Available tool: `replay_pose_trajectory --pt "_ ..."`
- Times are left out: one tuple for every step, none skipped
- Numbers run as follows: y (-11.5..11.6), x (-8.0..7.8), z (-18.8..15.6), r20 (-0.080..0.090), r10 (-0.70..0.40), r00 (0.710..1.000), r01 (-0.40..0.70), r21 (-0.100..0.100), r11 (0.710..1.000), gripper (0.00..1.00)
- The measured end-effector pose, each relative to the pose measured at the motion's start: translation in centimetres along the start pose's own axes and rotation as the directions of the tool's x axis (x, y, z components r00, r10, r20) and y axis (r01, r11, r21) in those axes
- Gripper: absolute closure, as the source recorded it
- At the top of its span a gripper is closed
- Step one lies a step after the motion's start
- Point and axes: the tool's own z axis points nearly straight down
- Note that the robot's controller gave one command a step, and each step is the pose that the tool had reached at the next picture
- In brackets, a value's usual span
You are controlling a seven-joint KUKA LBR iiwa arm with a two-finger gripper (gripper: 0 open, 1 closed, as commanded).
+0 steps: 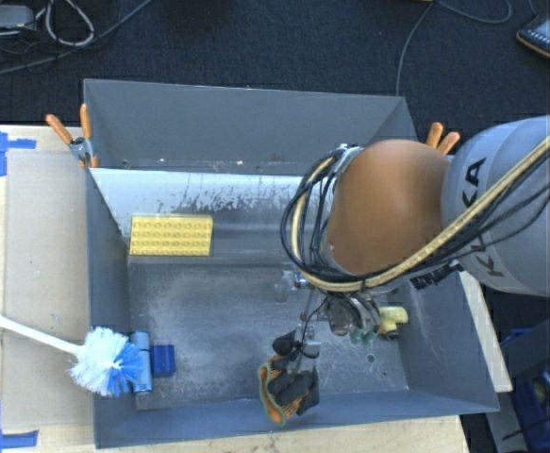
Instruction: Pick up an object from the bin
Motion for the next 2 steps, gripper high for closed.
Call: replay_pose_trajectory --pt "0.0 0.0 0.0 0.0 0.0 1.0 0.0 0.0 1.0 0.0" --pt "-2.8 0.6 2.4 -0.002 -0.051 0.999 0.051 0.0 0.999 0.0"
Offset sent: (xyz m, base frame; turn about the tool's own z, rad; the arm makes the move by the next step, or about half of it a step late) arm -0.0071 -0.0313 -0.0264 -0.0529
